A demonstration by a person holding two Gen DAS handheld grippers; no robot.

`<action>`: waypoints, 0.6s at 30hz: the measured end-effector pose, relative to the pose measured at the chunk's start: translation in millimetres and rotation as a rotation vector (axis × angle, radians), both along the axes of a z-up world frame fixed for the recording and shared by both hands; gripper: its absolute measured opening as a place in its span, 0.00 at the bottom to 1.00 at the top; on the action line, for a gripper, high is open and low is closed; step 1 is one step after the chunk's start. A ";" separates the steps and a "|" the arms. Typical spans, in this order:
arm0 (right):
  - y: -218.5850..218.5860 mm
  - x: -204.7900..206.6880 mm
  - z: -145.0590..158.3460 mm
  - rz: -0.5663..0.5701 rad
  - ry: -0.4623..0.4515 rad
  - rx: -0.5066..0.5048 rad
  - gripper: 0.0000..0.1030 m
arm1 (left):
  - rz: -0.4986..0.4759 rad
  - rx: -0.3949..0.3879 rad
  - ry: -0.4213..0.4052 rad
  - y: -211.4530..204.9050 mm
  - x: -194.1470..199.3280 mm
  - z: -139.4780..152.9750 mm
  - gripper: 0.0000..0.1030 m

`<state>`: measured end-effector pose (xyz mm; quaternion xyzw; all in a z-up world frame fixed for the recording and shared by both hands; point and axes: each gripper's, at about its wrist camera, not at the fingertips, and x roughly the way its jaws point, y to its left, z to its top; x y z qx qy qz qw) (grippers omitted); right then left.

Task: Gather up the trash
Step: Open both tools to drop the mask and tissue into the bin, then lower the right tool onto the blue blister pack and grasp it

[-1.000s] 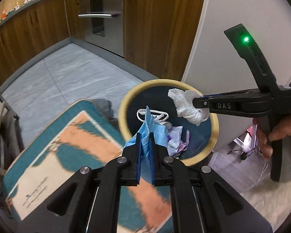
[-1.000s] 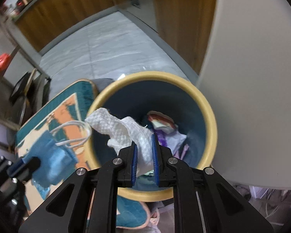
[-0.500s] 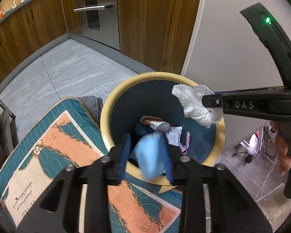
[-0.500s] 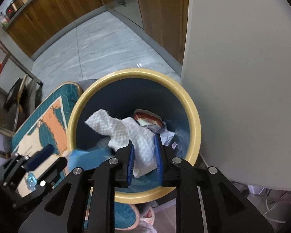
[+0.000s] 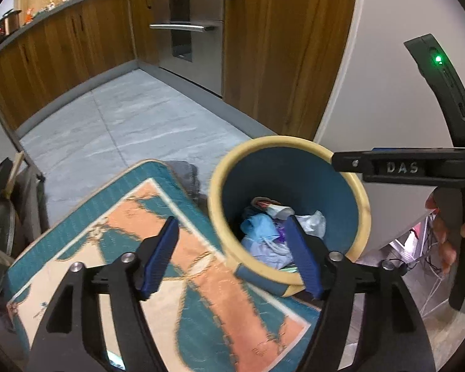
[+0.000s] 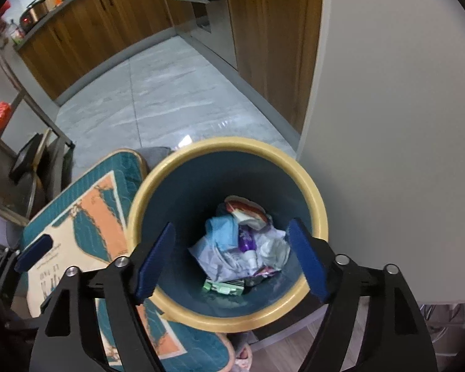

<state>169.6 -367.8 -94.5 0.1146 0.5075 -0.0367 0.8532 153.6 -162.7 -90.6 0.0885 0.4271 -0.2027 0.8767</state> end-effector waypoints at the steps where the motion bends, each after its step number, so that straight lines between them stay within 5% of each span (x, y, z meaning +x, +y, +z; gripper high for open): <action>1: 2.5 -0.6 2.5 0.003 -0.008 0.001 0.79 | 0.017 0.005 -0.012 7.2 -2.3 3.3 0.79; 6: 13.6 -1.9 11.3 0.011 -0.029 0.032 0.88 | 0.111 0.036 -0.075 44.9 -12.0 18.5 0.94; 18: 82.4 -3.3 24.3 0.138 -0.047 -0.010 0.91 | 0.259 0.087 -0.128 140.6 -45.0 43.7 0.94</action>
